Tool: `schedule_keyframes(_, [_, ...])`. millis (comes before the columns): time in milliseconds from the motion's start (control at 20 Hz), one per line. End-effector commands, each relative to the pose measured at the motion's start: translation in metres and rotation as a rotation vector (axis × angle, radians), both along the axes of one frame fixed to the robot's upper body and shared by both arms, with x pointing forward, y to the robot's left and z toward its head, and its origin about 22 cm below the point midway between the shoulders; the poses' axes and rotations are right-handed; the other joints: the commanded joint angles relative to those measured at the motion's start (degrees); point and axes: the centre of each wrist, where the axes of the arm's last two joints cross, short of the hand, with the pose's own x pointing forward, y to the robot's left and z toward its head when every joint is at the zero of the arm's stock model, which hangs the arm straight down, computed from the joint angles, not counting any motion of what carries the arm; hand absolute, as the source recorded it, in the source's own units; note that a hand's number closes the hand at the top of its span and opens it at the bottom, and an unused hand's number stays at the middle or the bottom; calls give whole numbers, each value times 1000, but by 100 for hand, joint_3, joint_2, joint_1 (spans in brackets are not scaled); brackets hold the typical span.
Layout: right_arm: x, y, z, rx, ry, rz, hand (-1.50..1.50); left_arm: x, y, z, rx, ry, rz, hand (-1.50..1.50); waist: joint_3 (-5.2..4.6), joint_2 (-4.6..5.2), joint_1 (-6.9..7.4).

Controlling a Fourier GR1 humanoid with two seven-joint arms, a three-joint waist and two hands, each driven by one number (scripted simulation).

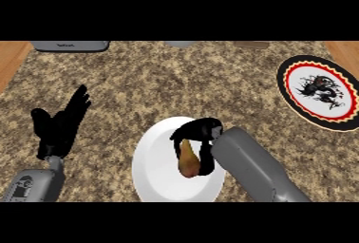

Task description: Pick the pear from the plate and place it in the plate

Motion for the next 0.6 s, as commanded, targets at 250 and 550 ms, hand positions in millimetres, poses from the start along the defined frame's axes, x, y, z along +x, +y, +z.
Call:
schedule_keyframes(250, [25, -22, 29, 61, -383, -392, 150, 3, 12, 4, 7, -5, 19, 0, 49, 154, -14])
schedule_keyframes(550, [52, -90, 73, 94, -866, -862, 150, -6, 9, -4, -10, 2, 28, 0, 56, 99, -125])
